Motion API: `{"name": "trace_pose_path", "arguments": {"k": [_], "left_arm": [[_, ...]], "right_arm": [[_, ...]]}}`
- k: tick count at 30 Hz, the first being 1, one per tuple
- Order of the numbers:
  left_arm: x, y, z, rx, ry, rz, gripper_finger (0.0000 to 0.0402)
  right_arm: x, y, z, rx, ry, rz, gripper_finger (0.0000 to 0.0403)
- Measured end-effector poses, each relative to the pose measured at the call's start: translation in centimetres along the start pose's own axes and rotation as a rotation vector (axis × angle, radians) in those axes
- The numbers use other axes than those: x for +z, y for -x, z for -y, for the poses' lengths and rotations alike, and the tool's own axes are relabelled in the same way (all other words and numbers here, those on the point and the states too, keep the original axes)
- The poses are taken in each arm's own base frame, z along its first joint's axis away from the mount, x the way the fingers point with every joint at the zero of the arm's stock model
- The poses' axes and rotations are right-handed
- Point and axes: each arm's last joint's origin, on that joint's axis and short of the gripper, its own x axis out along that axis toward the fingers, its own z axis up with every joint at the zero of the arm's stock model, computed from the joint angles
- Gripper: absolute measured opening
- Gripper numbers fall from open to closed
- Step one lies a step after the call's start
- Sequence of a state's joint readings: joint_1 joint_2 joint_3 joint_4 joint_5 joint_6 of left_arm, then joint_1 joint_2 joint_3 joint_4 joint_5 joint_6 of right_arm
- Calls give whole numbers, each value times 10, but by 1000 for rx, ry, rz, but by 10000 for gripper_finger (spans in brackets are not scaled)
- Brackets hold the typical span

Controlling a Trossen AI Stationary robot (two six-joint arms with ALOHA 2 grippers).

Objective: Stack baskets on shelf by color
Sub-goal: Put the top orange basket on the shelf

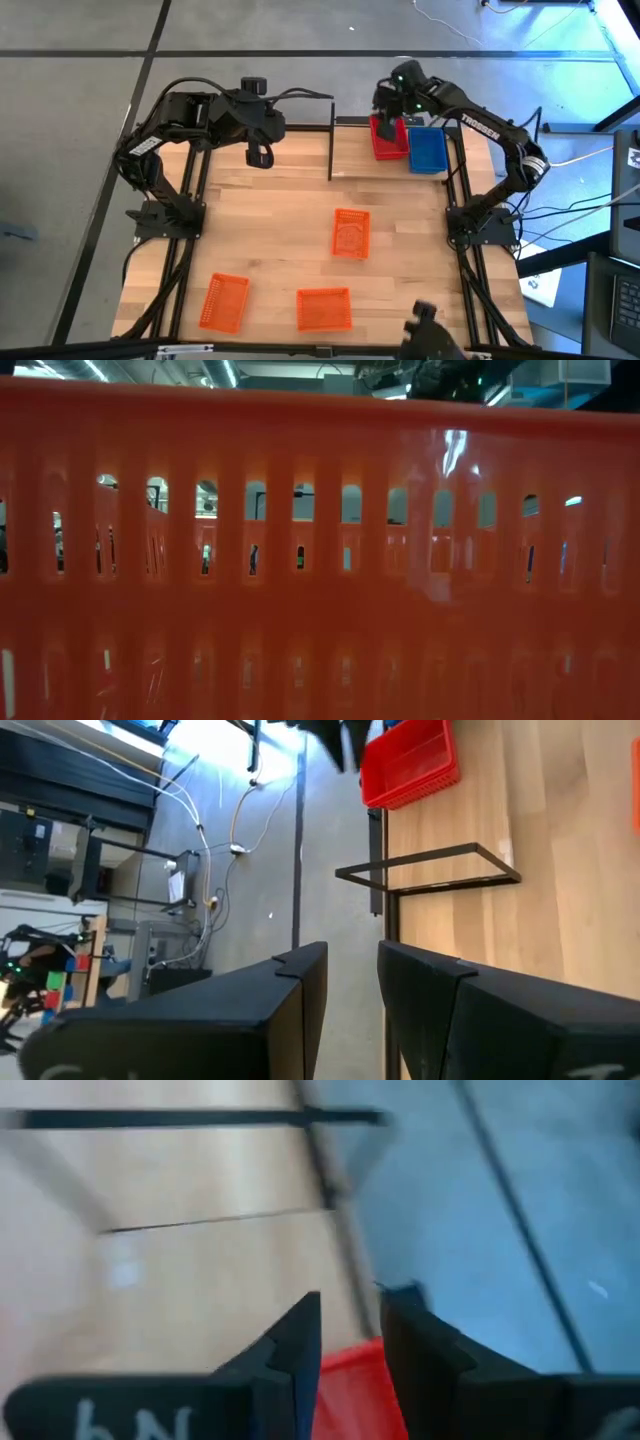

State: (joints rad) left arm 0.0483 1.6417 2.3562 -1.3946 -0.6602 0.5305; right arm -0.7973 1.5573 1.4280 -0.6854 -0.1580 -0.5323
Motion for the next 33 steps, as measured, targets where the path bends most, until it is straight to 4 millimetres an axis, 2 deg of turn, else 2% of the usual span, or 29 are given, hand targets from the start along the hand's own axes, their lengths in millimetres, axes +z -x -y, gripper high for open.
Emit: {"name": "trace_pose_path", "arguments": {"k": [3,6,12,20,33], "left_arm": [[0,0,0,-1,18,-1,86],[0,0,1,-18,26,8,86],[1,0,2,-54,25,27,86],[1,0,2,-54,25,27,86],[1,0,2,-54,25,27,86]], "right_arm": [[-14,-20,21,-119,-137,-10,107],[-33,-41,36,-79,-246,-37,107],[-50,-76,44,-40,-354,-85,107],[-53,-80,45,-35,-393,-102,107],[-68,-76,34,49,-404,-270,107]]}}
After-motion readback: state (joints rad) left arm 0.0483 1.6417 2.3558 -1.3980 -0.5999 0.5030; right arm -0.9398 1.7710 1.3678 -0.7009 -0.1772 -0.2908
